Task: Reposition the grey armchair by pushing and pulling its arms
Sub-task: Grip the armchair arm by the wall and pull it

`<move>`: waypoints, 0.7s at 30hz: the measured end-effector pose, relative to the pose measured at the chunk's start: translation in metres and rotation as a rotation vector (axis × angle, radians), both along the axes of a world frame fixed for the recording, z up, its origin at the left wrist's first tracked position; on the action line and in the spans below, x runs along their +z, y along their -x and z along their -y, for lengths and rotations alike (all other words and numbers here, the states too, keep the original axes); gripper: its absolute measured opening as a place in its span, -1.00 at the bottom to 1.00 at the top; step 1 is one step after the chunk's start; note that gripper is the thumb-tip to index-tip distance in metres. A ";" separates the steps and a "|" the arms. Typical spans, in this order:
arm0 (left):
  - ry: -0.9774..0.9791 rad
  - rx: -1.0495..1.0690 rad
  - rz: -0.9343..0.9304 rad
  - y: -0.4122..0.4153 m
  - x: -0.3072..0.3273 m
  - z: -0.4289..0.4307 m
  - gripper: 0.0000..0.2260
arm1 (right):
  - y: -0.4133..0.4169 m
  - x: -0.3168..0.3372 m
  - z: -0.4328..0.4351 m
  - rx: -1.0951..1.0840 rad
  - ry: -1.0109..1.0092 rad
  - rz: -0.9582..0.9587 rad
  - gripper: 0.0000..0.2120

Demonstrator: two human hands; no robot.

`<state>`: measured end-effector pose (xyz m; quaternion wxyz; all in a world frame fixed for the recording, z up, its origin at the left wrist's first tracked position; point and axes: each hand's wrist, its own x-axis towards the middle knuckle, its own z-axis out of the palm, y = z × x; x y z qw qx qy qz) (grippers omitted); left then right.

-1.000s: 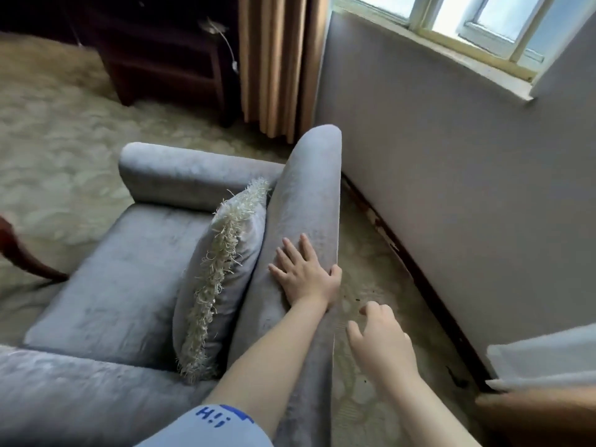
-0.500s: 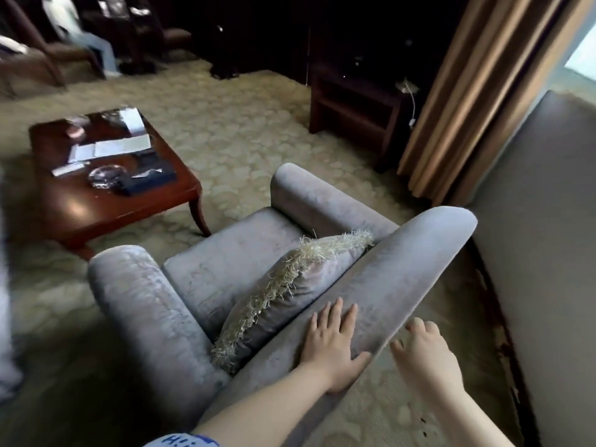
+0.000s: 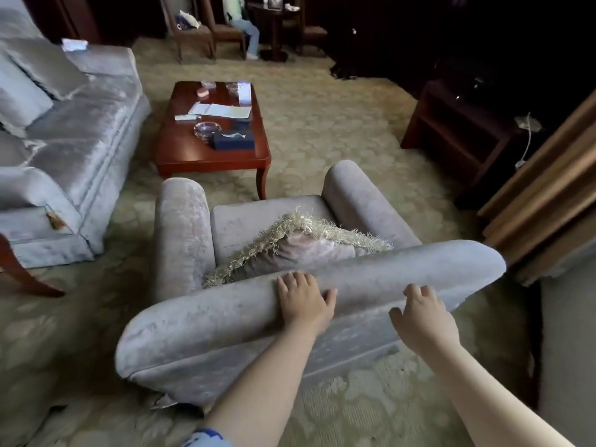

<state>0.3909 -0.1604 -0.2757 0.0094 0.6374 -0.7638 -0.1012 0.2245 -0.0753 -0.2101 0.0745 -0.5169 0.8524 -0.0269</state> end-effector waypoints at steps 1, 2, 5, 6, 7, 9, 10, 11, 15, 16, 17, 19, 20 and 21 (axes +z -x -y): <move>0.031 0.030 0.030 0.004 -0.003 -0.006 -0.39 | 0.009 0.001 0.004 0.045 0.014 -0.014 -0.68; 0.065 0.055 0.038 0.006 -0.007 -0.009 -0.39 | 0.019 0.001 0.009 0.095 0.028 -0.043 -0.68; 0.158 0.090 -0.020 0.009 -0.015 -0.005 -0.42 | 0.052 0.001 0.043 0.200 0.044 -0.082 -0.69; 0.182 0.089 -0.035 0.010 -0.017 -0.003 -0.45 | 0.061 0.000 0.056 0.210 0.023 -0.061 -0.69; 0.211 0.087 -0.041 0.011 -0.021 -0.002 -0.47 | 0.068 -0.002 0.069 0.219 -0.012 -0.041 -0.69; 0.224 0.082 -0.037 0.012 -0.024 -0.003 -0.47 | 0.076 -0.009 0.092 0.267 -0.082 -0.016 -0.67; 0.230 0.080 -0.027 0.012 -0.024 -0.002 -0.45 | 0.079 -0.012 0.102 0.297 -0.104 -0.001 -0.67; 0.239 0.085 -0.011 0.012 -0.023 -0.001 -0.45 | 0.080 -0.014 0.110 0.336 -0.115 0.011 -0.67; 0.235 0.119 0.031 0.015 -0.015 -0.002 -0.44 | 0.074 -0.017 0.144 0.503 -0.101 0.014 -0.68; 0.228 0.124 0.031 0.016 -0.014 -0.003 -0.43 | 0.069 -0.019 0.149 0.535 -0.100 0.032 -0.68; 0.228 0.129 0.031 0.017 -0.013 -0.003 -0.43 | 0.063 -0.023 0.152 0.583 -0.100 0.058 -0.67; 0.246 0.142 0.047 0.017 -0.013 -0.003 -0.42 | 0.049 -0.035 0.151 0.719 -0.122 0.109 -0.63; 0.245 0.152 0.055 0.017 -0.013 -0.004 -0.41 | 0.043 -0.041 0.145 0.794 -0.137 0.110 -0.61; 0.242 0.169 0.056 0.018 -0.013 -0.006 -0.40 | 0.038 -0.048 0.139 0.859 -0.138 0.095 -0.58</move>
